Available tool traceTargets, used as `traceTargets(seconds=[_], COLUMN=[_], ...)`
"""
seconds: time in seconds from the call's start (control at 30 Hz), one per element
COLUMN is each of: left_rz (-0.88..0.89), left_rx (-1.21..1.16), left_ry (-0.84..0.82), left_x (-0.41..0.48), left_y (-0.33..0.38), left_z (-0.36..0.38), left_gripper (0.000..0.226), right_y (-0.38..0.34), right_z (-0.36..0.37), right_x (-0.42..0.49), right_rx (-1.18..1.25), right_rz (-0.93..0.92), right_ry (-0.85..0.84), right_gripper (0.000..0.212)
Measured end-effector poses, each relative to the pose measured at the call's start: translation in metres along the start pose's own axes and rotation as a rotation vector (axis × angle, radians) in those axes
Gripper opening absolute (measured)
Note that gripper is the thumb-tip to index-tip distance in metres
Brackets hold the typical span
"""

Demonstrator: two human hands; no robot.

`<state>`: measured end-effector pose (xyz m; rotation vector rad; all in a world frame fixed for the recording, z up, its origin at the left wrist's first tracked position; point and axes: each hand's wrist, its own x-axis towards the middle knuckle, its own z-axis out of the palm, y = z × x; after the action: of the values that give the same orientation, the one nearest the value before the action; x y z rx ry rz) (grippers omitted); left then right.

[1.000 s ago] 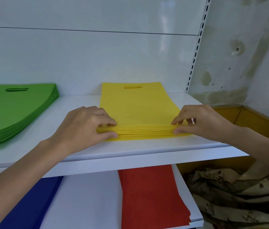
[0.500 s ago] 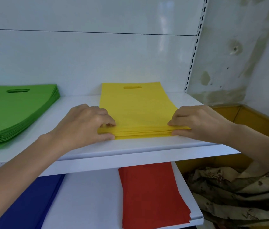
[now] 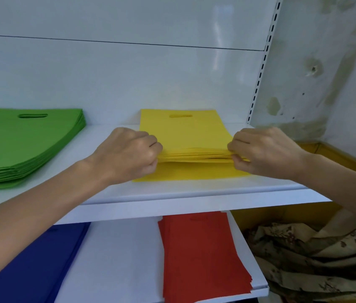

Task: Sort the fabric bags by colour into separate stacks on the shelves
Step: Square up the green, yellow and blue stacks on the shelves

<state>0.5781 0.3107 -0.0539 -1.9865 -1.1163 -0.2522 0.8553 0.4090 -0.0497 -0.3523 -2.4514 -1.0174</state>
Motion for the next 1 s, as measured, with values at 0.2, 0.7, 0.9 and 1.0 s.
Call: traceTargets(seconds=[0.2, 0.7, 0.9, 1.0], left_rz=[-0.187, -0.766, -0.773, -0.755], left_rx=[-0.297, -0.634, -0.556, -0.566], left_ry=[-0.062, -0.591, -0.603, -0.572], left_x=[-0.029, -0.016, -0.013, -0.017], left_y=[0.011, 0.027, 0.024, 0.026], left_z=[0.005, 0.011, 0.008, 0.011], left_gripper=[0.04, 0.122, 0.121, 0.115], right_y=[-0.018, 0.009, 0.017, 0.021], right_z=[-0.008, 0.052, 0.047, 0.045], right_x=[-0.009, 0.024, 0.015, 0.011], right_rx=[0.35, 1.132, 1.35, 1.357], right_rz=[0.124, 1.281, 1.318, 1.283], right_ry=[-0.223, -0.394, -0.395, -0.428], right_gripper=[0.031, 0.05, 0.043, 0.07])
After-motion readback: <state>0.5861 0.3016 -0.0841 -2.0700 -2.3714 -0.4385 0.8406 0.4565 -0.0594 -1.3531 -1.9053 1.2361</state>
